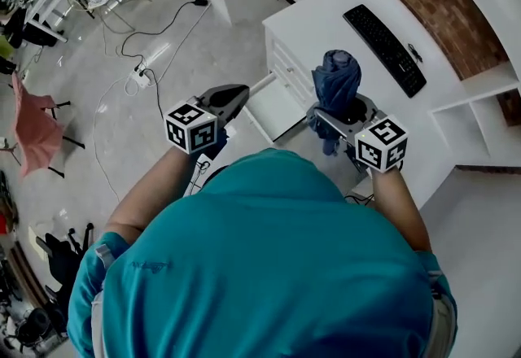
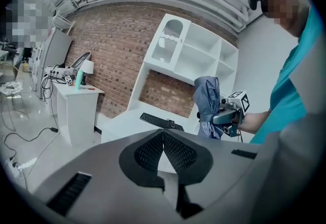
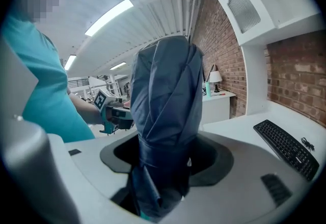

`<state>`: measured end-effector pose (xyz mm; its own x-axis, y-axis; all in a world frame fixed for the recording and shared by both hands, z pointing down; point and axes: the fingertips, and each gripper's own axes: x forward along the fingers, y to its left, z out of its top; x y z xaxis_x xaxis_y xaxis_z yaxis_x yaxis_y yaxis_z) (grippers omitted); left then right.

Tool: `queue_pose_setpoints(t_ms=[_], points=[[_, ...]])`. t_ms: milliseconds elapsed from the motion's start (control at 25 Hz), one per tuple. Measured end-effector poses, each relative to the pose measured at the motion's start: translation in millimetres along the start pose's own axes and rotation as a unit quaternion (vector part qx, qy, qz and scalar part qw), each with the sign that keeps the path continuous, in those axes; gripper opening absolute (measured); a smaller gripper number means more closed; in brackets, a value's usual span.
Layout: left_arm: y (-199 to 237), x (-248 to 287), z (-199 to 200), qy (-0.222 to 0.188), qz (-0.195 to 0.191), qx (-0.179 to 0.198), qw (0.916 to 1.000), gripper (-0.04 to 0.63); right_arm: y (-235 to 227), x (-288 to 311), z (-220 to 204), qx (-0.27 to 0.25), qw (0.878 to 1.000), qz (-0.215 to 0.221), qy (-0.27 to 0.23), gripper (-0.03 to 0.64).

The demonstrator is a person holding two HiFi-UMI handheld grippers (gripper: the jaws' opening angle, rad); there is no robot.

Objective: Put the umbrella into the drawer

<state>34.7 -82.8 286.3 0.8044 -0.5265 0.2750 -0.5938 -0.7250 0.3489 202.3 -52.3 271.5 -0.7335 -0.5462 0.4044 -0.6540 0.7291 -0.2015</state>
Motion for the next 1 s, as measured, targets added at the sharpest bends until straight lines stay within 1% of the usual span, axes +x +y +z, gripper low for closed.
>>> queue_pose_setpoints(t_ms=[120, 200, 320, 480, 640, 840, 1000], points=[[0, 10, -6, -0.002, 0.008, -0.01, 0.9999, 0.015, -11, 6, -6, 0.003, 1.0, 0.01, 0.006, 0.278], [9, 8, -8, -0.002, 0.009, -0.009, 0.9999, 0.015, -11, 13, -6, 0.007, 1.0, 0.012, 0.007, 0.278], [29, 0, -14, 0.003, 0.004, -0.008, 1.0, 0.015, -9, 29, -3, 0.009, 1.0, 0.001, 0.011, 0.278], [67, -7, -25, 0.016, 0.006, -0.01, 0.9998, 0.015, -9, 60, -6, 0.027, 0.999, -0.007, 0.022, 0.278], [92, -10, -35, 0.024, 0.016, -0.017, 0.9994, 0.015, -5, 89, -14, 0.036, 0.998, 0.004, 0.049, 0.278], [118, -16, -65, 0.041, 0.027, -0.033, 0.9983, 0.015, -1, 132, -36, 0.043, 0.995, 0.019, 0.084, 0.278], [138, -22, -88, 0.044, 0.021, -0.045, 0.9978, 0.015, 6, 172, -58, 0.052, 0.991, 0.031, 0.117, 0.278]])
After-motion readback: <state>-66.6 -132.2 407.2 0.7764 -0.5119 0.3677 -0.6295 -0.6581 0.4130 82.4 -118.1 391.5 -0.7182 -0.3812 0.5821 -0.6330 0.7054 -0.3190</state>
